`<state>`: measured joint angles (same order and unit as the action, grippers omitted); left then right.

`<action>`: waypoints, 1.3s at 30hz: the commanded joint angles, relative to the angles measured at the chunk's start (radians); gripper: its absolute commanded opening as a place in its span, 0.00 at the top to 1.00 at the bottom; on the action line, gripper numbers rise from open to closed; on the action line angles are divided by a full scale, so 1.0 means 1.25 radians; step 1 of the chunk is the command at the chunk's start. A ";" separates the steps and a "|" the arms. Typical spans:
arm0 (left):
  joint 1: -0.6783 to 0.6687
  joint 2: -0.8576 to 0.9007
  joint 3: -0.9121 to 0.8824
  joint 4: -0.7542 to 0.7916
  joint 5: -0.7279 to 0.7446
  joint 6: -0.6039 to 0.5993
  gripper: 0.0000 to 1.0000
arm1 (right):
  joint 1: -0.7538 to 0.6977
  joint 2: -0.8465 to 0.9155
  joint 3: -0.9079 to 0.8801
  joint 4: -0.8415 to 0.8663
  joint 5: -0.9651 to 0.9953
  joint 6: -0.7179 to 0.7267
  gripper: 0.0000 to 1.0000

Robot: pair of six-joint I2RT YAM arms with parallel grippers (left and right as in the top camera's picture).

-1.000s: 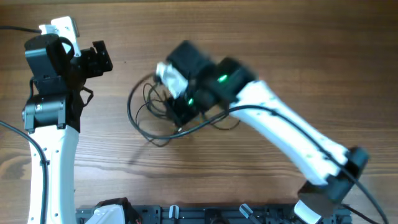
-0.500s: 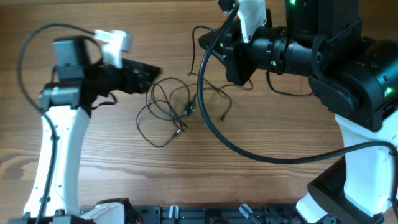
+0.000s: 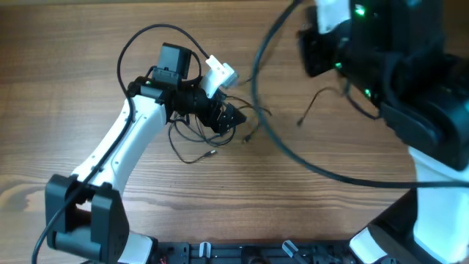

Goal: Untangle cables

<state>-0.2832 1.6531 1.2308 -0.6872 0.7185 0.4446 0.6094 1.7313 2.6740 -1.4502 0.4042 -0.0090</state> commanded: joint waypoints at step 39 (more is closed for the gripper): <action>-0.002 0.018 0.010 -0.073 -0.010 -0.057 0.06 | -1.241 0.329 -0.184 0.089 -0.133 0.634 0.96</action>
<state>-0.2832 1.6653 1.2308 -0.7788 0.7036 0.3882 -0.9531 2.0762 2.4428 -1.3090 0.2718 0.7605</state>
